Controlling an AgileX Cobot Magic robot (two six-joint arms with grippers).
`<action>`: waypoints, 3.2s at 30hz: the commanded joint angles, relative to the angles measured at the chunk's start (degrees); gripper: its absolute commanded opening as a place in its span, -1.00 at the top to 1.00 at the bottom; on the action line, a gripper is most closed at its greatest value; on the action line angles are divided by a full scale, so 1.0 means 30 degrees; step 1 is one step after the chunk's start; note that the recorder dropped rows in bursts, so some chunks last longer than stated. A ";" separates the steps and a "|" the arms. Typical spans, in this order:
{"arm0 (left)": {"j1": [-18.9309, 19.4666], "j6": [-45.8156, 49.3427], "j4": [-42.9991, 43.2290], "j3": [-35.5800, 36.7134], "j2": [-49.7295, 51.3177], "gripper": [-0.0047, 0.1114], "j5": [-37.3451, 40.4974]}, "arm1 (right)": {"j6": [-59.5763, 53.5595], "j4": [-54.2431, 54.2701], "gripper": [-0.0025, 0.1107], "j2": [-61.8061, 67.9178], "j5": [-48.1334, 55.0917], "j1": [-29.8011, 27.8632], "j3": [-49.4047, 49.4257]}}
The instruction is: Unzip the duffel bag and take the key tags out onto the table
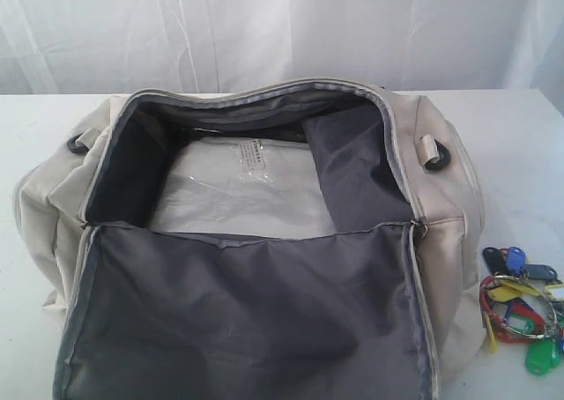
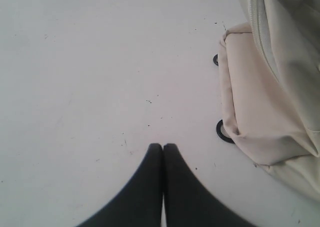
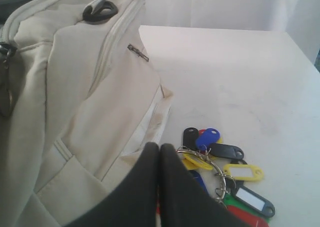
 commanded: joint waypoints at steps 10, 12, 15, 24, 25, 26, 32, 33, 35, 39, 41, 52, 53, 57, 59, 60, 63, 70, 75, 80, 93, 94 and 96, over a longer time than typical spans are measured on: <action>-0.0111 -0.0033 -0.0128 0.0049 -0.0062 0.92 0.0004 | 0.0143 0.0000 0.96 -0.0127 -0.0059 0.0039 0.0086; -0.0111 -0.0033 -0.0128 0.0049 -0.0062 0.92 0.0004 | 0.0143 0.0000 0.96 -0.0127 -0.0059 0.0039 0.0086; -0.0204 -0.0033 -0.0128 0.0049 -0.0062 0.92 0.0003 | 0.0143 0.0000 0.96 -0.0127 -0.0059 0.0039 0.0086; -0.0821 -0.0033 -0.0128 0.0049 -0.0062 0.92 0.0003 | 0.0143 0.0000 0.96 -0.0127 -0.0016 0.0039 0.0086; -0.0821 -0.0033 -0.0128 0.0049 -0.0062 0.92 0.0003 | 0.0143 0.0000 0.96 -0.0127 -0.0016 0.0039 0.0086; -0.0821 -0.0033 -0.0128 0.0049 -0.0062 0.92 0.0003 | 0.0143 0.0000 0.96 -0.0127 -0.0016 0.0039 0.0086; -0.0821 -0.0033 -0.0128 0.0049 -0.0062 0.92 0.0003 | 0.0143 0.0000 0.96 -0.0127 -0.0055 0.0039 0.0086; -0.0821 -0.0033 -0.0128 0.0049 -0.0062 0.92 0.0003 | 0.0143 0.0000 0.96 -0.0127 -0.0055 0.0039 0.0086; -0.0821 -0.0033 -0.0128 0.0049 -0.0062 0.92 0.0003 | 0.0143 0.0000 0.96 -0.0127 -0.0022 0.0039 0.0086; -0.0821 -0.0033 -0.0128 0.0049 -0.0062 0.92 0.0003 | 0.0143 0.0000 0.96 -0.0127 -0.0022 0.0039 0.0086; -0.0821 -0.0033 -0.0128 0.0049 -0.0062 0.92 0.0003 | 0.0143 0.0000 0.96 -0.0127 -0.0022 0.0039 0.0086; -0.0865 -0.0033 -0.0128 0.0049 -0.0062 0.92 0.0003 | 0.0143 0.0000 0.96 -0.0127 -0.0029 -0.0452 0.0086; -0.0944 -0.0033 -0.0128 0.0049 -0.0062 0.92 0.0003 | 0.0143 0.0000 0.96 -0.0127 -0.0029 -0.0680 0.0086; -0.1027 -0.0033 -0.0128 0.0049 -0.0062 0.92 0.0003 | 0.0143 0.0000 0.96 -0.0127 -0.0029 -0.1151 0.0086; -0.1027 -0.0033 -0.0128 0.0049 -0.0062 0.92 0.0003 | 0.0143 0.0000 0.96 -0.0127 -0.0029 -0.1151 0.0086; -0.1027 -0.0033 -0.0128 0.0049 -0.0062 0.92 0.0003 | 0.0143 0.0000 0.96 -0.0127 -0.0029 -0.1151 0.0086; -0.1027 -0.0033 -0.0128 0.0049 -0.0062 0.92 0.0003 | 0.0143 0.0000 0.96 -0.0127 -0.0029 -0.1151 0.0086; -0.1027 -0.0033 -0.0128 0.0049 -0.0062 0.92 0.0003 | 0.0143 0.0000 0.96 -0.0127 -0.0029 -0.1151 0.0086; -0.1027 -0.0033 -0.0128 0.0049 -0.0062 0.92 0.0003 | 0.0143 0.0000 0.96 -0.0127 -0.0029 -0.1151 0.0086; -0.1027 -0.0033 -0.0128 0.0049 -0.0062 0.92 0.0003 | 0.0143 0.0000 0.96 -0.0127 -0.0029 -0.1151 0.0086; -0.1027 -0.0033 -0.0128 0.0049 -0.0062 0.92 0.0003 | -0.0076 0.0000 0.96 -0.0127 -0.0029 -0.1155 0.0086; -0.1027 -0.0033 -0.0128 0.0049 -0.0062 0.92 0.0003 | -0.0076 0.0000 0.96 -0.0127 -0.0029 -0.1155 0.0086; -0.1027 -0.0033 -0.0128 0.0049 -0.0062 0.92 0.0003 | -0.0076 0.0000 0.96 -0.0127 -0.0029 -0.1155 0.0086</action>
